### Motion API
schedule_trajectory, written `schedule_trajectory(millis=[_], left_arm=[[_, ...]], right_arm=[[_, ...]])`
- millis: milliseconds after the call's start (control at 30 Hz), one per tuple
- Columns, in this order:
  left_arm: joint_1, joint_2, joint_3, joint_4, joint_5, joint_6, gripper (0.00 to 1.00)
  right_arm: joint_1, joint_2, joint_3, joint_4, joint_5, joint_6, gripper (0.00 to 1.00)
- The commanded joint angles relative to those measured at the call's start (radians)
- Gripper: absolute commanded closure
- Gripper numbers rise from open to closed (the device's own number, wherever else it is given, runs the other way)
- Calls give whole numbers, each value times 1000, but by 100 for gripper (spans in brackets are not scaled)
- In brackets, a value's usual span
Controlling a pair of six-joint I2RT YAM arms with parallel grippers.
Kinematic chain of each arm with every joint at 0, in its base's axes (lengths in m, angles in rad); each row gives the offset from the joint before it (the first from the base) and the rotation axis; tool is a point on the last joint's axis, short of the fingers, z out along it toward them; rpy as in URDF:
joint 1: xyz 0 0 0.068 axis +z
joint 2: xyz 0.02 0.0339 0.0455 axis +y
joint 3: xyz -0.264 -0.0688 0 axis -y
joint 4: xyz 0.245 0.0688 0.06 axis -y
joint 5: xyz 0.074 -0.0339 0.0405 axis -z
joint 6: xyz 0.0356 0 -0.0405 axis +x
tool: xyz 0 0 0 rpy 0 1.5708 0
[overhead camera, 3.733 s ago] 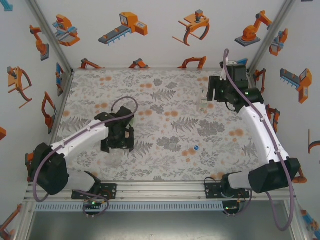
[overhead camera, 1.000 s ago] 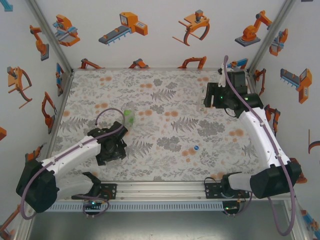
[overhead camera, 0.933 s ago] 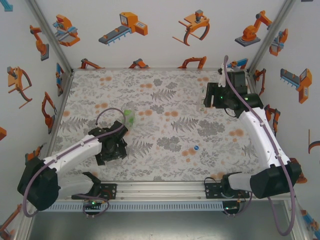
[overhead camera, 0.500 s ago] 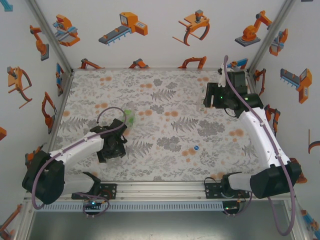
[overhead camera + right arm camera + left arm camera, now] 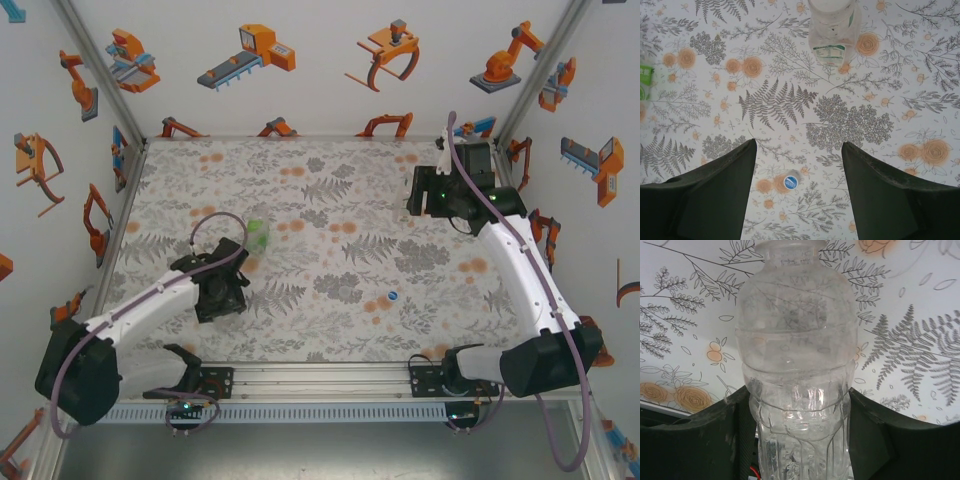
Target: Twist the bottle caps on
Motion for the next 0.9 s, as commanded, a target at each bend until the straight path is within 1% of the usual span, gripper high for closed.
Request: schedule_trajectory(millis=[0, 167, 267, 333, 400, 533, 600, 700, 767, 867], left_arm=[[5, -94, 53, -67, -25, 61, 56], [4, -254, 117, -66, -35, 189, 63], [4, -342, 140, 24, 26, 340, 63], [4, -384, 146, 109, 119, 475, 64], [4, -427, 142, 207, 245, 630, 69], [5, -481, 119, 376, 426, 871, 78], [7, -488, 115, 434, 512, 993, 79], [13, -466, 124, 467, 652, 1168, 84], [18, -433, 135, 488, 705, 1223, 85], [37, -369, 151, 518, 786, 1263, 87]], right_arm=[[0, -40, -1, -24, -13, 23, 36], [1, -67, -13, -30, -38, 30, 36], [1, -73, -12, -44, -72, 37, 36], [1, -76, -14, -46, -107, 33, 36], [1, -83, -21, -44, -134, 37, 36], [1, -100, -38, -34, -181, 51, 37], [1, -112, -55, -19, -214, 66, 39], [2, -137, -88, 11, -251, 97, 41], [4, -153, -111, 28, -273, 118, 43], [22, -173, -142, 46, -288, 151, 44]])
